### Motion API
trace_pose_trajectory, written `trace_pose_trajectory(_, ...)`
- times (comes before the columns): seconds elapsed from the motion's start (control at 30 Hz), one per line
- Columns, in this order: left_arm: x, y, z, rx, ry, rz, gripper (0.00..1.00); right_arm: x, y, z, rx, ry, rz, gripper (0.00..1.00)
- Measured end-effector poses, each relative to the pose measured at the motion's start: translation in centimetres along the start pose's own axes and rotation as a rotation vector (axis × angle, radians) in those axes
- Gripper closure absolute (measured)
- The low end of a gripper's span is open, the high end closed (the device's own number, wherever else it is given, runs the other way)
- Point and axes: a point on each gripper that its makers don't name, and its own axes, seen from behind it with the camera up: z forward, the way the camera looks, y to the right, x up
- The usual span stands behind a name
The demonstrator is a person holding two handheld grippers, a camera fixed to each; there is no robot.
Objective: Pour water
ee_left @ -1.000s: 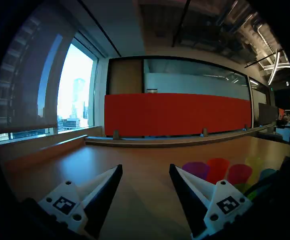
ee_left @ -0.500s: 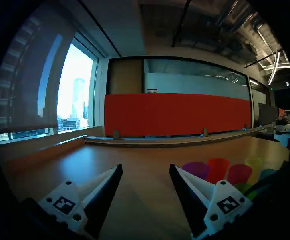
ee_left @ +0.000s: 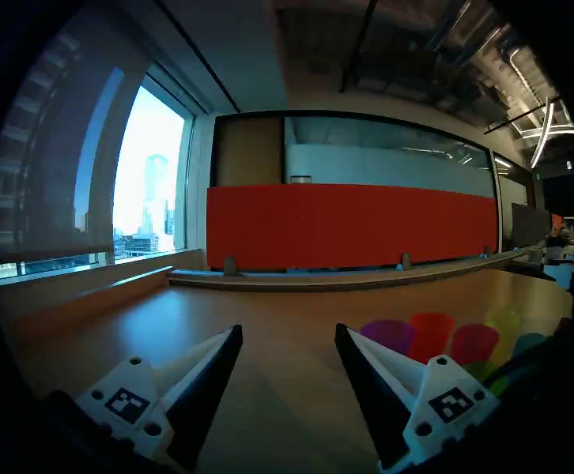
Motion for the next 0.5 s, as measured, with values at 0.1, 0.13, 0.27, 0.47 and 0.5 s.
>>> trace_pose_trajectory(0.1, 0.0, 0.02, 0.0, 0.0, 0.0, 0.0, 0.13, 0.04, -0.03, -0.03, 0.004, -0.001, 0.0, 0.01)
trace_pose_trajectory(0.13, 0.0, 0.01, 0.02, 0.0, 0.0, 0.0, 0.13, 0.05, -0.05, -0.03, 0.005, -0.001, 0.001, 0.01)
trace_pose_trajectory(0.27, -0.01, 0.01, 0.04, 0.0, 0.0, 0.0, 0.13, 0.05, -0.12, -0.07, 0.009, -0.001, 0.001, 0.01)
trace_pose_trajectory(0.47, -0.03, 0.0, 0.01, 0.0, 0.0, 0.0, 0.13, 0.02, -0.11, -0.08, 0.016, -0.001, 0.001, 0.01)
trace_pose_trajectory(0.5, -0.03, 0.0, 0.01, 0.0, 0.0, 0.0, 0.13, 0.02, -0.1, -0.07, 0.016, -0.001, 0.001, 0.01)
